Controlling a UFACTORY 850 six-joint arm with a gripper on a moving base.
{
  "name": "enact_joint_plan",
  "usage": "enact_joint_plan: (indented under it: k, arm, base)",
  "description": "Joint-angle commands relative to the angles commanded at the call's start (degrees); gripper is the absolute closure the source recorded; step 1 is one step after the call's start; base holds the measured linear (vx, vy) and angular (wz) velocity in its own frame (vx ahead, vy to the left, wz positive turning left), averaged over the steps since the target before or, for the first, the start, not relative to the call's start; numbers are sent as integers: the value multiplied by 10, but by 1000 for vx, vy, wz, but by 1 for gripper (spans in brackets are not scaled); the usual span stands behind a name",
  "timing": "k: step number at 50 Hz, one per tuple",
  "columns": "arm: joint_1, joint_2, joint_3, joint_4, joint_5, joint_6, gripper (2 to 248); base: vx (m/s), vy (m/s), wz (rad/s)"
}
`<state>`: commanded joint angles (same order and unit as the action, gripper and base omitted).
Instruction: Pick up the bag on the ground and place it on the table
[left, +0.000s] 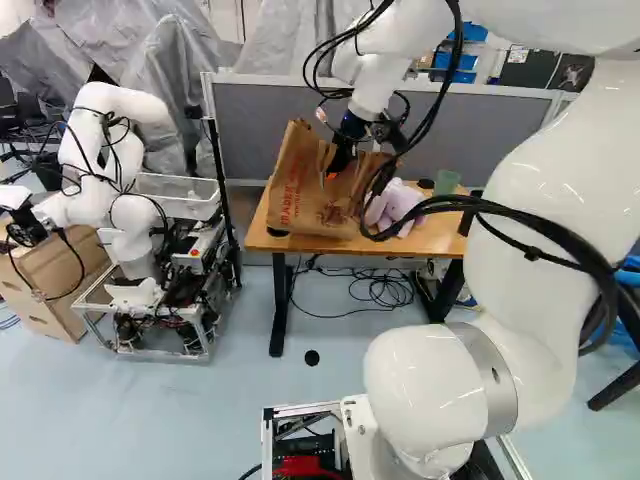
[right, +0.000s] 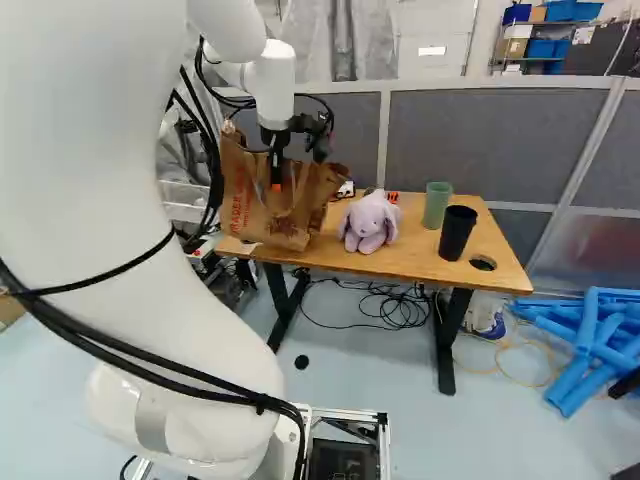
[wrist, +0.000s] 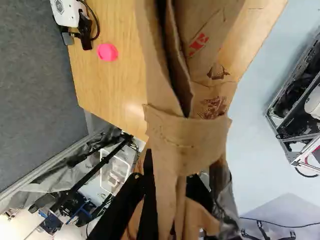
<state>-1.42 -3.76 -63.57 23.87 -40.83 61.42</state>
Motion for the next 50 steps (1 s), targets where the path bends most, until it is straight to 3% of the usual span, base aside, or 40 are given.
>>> enact_joint_plan:
  k: [16,34,50]
  arm:
    - [0,-3,-3,0,0,0,229]
    - [0,-6,-6,0,0,0,229]
    - [1,-61,-45,0,0,0,229]
  base:
    - [130,5,-11]
    - [9,0,-2]
    - [0,0,0]
